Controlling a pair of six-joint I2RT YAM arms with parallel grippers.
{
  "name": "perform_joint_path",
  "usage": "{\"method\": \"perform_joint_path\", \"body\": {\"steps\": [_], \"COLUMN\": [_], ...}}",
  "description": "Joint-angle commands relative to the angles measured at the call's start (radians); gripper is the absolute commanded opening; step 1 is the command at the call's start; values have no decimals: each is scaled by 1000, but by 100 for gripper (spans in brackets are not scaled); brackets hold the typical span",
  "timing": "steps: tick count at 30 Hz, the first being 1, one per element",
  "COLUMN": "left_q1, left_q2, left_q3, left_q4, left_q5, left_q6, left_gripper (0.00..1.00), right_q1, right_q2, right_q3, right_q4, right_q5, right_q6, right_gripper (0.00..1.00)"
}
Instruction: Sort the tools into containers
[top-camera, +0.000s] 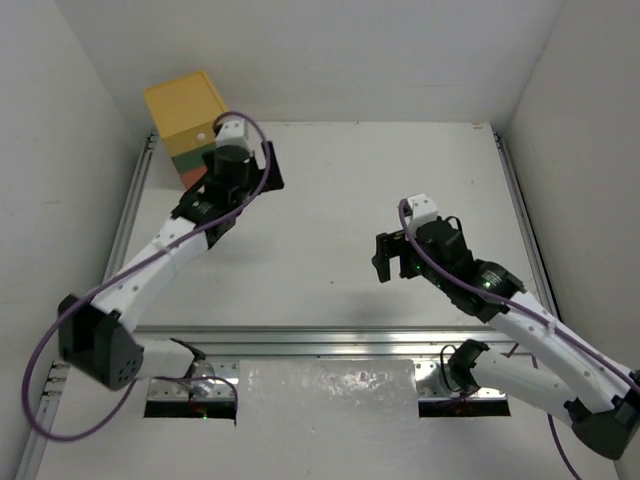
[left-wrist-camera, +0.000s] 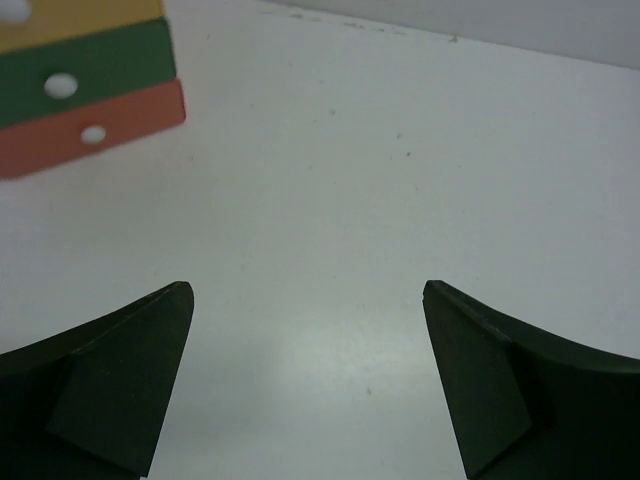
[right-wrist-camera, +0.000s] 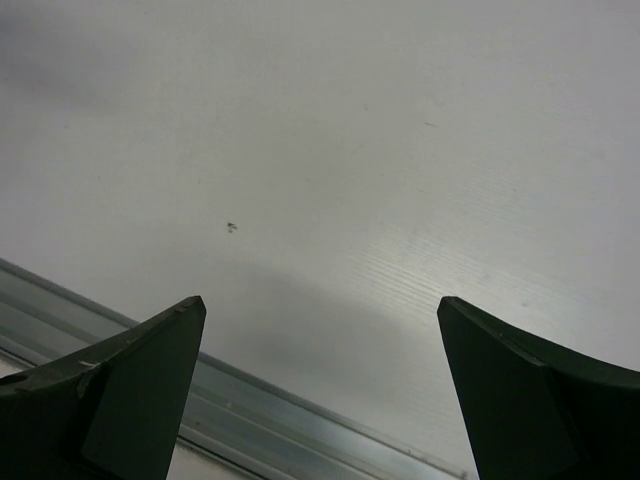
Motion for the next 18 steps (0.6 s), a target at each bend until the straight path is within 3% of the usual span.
{"method": "perform_joint_path", "body": {"steps": [1, 6, 15, 18], "left_q1": [5, 7, 7, 7], "left_q2": [-199, -563, -869, -906], "left_q3": [-84, -165, -455, -456], "left_q4": [-173, -330, -285, -302], "left_q5": [-10, -187, -303, -303], "left_q6": [-177, -119, -63, -79], "left_gripper": [99, 100, 100, 100], "right_q1": [-1, -1, -1, -1], "right_q2": [-60, -144, -218, -224], "right_q3": [90, 135, 46, 29], "right_q4": [-150, -310, -319, -324], "right_q5": [126, 221, 228, 254], "right_q6": [42, 44, 93, 100], "right_gripper": [99, 99, 99, 99]}}
